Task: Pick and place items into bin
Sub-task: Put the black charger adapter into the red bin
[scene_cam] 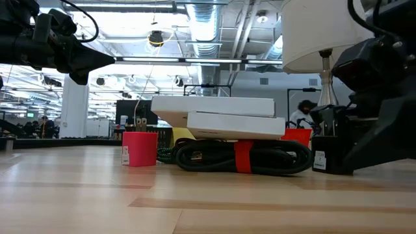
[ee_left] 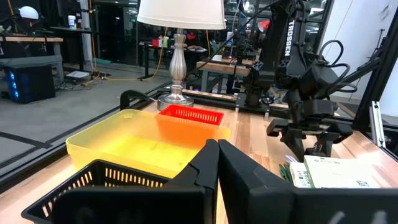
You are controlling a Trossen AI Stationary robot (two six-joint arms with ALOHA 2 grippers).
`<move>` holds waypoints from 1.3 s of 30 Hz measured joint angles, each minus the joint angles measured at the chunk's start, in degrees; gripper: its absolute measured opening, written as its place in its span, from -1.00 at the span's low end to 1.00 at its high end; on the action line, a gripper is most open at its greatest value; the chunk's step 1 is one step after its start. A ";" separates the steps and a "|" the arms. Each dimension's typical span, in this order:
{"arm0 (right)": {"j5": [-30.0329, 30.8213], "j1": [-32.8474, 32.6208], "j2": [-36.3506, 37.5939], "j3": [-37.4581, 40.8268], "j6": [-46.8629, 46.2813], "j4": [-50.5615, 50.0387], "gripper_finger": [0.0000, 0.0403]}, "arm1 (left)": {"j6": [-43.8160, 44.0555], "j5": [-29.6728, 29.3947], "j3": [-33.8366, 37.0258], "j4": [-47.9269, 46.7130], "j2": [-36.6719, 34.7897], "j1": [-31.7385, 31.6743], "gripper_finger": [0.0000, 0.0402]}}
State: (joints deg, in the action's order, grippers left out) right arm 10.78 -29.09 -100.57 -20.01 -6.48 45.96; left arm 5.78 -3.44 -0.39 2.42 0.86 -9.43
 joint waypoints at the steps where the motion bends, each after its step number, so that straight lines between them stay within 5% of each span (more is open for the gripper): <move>1: -0.29 0.08 0.08 0.02 0.01 -0.26 0.14 | -0.02 0.00 -0.02 0.00 0.00 0.00 -1.00; 11: -0.40 0.05 1.28 0.02 0.47 -1.32 0.09 | 0.00 0.00 -0.02 0.00 -0.02 0.00 -1.00; 23: -0.41 0.05 1.28 0.02 0.46 -0.06 -0.29 | 0.00 0.00 -0.01 0.00 0.00 0.00 -1.00; 32: -0.35 0.66 1.28 0.02 0.43 2.69 -0.10 | 0.00 0.00 -0.01 0.00 -0.01 0.00 -1.00; 39: -0.36 2.97 4.18 0.02 0.10 -1.53 -0.29 | -0.02 0.00 -0.01 0.00 0.00 0.00 -1.00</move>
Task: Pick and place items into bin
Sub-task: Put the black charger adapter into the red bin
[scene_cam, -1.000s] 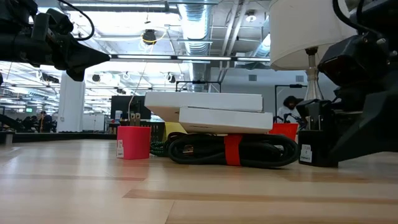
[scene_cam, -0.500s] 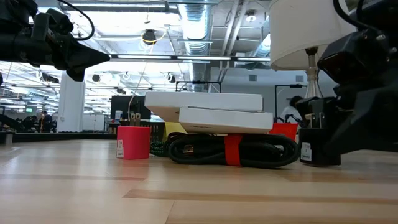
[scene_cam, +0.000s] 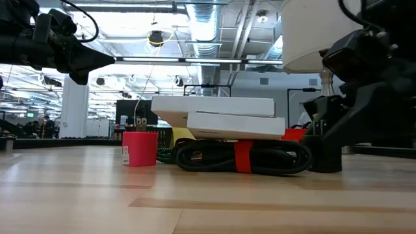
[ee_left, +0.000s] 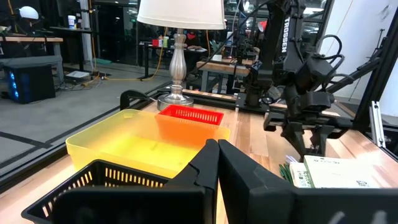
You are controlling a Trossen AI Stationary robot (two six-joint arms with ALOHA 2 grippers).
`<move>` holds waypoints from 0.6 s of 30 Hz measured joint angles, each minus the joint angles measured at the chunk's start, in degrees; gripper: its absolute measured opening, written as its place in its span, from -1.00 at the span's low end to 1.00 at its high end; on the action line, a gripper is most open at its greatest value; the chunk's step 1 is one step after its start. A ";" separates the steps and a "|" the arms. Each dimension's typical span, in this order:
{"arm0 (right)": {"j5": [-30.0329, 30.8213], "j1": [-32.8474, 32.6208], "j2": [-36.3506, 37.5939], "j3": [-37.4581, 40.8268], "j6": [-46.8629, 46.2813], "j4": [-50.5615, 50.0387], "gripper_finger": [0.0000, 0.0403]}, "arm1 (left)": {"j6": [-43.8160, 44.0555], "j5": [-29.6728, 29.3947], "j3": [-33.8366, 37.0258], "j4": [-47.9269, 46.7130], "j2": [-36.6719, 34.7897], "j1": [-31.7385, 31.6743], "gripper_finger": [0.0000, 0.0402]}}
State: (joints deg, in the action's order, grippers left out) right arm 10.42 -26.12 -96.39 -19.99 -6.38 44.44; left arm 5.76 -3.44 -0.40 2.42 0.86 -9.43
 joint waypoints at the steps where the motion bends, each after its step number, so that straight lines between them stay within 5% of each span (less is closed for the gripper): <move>1: 0.00 0.33 0.91 0.00 -0.52 -1.59 -0.29 | 0.02 0.00 0.02 0.00 0.00 0.00 -1.00; 18: 3.13 2.48 17.80 0.02 0.28 -18.22 -0.29 | 0.01 0.00 0.00 0.00 0.00 0.00 -1.00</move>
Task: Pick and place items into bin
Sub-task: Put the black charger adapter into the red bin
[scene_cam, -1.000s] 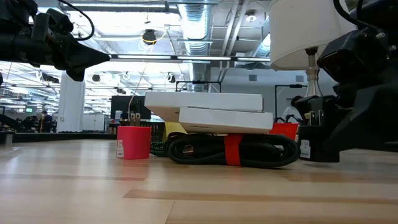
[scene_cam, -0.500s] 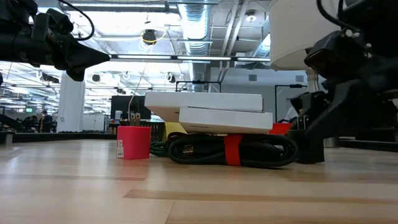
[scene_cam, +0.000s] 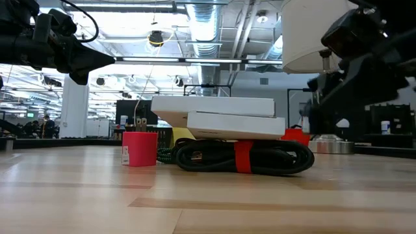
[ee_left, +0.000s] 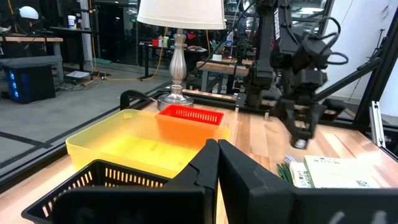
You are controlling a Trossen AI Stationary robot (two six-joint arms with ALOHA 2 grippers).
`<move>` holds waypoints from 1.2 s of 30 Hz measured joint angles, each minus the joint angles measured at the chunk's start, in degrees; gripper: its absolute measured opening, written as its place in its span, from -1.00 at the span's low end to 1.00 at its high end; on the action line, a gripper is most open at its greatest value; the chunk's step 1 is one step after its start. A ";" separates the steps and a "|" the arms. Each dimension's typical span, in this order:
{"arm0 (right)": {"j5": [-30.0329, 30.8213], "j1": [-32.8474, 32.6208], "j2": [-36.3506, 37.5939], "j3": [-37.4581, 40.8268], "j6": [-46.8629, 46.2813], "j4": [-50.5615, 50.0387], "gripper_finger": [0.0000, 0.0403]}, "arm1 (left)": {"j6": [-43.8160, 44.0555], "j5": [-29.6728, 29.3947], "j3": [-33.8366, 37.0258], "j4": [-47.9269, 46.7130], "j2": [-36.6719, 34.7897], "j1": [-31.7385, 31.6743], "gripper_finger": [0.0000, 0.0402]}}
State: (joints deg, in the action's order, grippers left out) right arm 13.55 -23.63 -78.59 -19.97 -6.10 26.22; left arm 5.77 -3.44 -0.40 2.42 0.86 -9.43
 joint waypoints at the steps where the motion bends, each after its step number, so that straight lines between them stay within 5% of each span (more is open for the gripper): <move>1: 1.09 0.59 1.35 0.00 0.79 -1.35 -0.29 | 0.01 0.00 0.00 0.00 0.00 0.01 -1.00; 8: 6.08 7.88 9.59 0.00 8.23 -5.31 -0.27 | 0.01 0.00 0.01 0.00 0.00 0.00 -1.00; 20: 5.83 28.42 15.88 0.00 17.09 -6.49 -0.25 | 0.01 0.00 0.01 0.00 -0.01 0.01 -1.00; 28: -2.91 39.72 15.66 0.00 16.16 -6.56 -0.28 | 0.00 0.00 0.01 0.00 -0.01 0.00 -1.00; 36: -4.69 42.13 15.53 0.00 14.57 -7.93 -0.05 | 0.01 0.00 -0.01 0.00 0.00 0.00 -1.00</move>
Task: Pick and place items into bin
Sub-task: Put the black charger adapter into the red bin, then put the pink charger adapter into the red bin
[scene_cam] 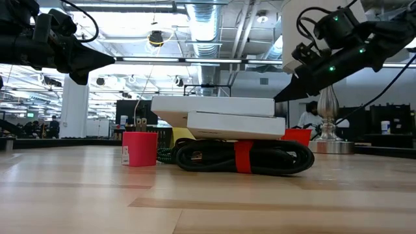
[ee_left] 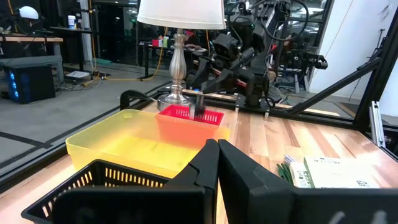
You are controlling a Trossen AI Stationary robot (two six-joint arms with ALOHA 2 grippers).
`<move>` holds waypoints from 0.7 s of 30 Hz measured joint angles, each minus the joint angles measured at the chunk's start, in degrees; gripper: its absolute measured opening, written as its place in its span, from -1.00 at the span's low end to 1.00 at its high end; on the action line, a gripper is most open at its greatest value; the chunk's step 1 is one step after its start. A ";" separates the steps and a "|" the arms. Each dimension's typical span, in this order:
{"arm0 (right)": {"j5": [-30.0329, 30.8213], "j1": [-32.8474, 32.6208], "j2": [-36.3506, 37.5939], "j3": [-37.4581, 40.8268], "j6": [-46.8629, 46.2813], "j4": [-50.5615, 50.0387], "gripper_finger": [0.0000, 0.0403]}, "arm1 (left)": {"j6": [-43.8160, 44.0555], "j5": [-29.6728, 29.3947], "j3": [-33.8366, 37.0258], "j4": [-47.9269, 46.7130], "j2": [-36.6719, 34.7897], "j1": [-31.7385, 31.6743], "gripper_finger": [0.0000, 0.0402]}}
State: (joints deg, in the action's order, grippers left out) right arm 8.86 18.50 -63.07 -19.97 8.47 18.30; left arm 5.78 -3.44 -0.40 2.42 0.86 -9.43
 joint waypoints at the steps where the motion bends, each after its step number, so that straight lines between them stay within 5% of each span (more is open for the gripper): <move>1: 0.00 -0.05 0.00 0.00 0.03 0.05 -0.04 | -0.02 0.00 0.01 0.00 -0.01 0.01 -1.00; 21: -0.02 -0.13 0.00 0.00 0.07 0.14 -0.12 | 0.00 0.00 0.00 0.00 -0.02 0.00 -1.00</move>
State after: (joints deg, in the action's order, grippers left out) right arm 8.84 18.37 -63.07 -19.97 8.54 18.44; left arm 5.78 -3.44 -0.40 2.42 0.84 -9.43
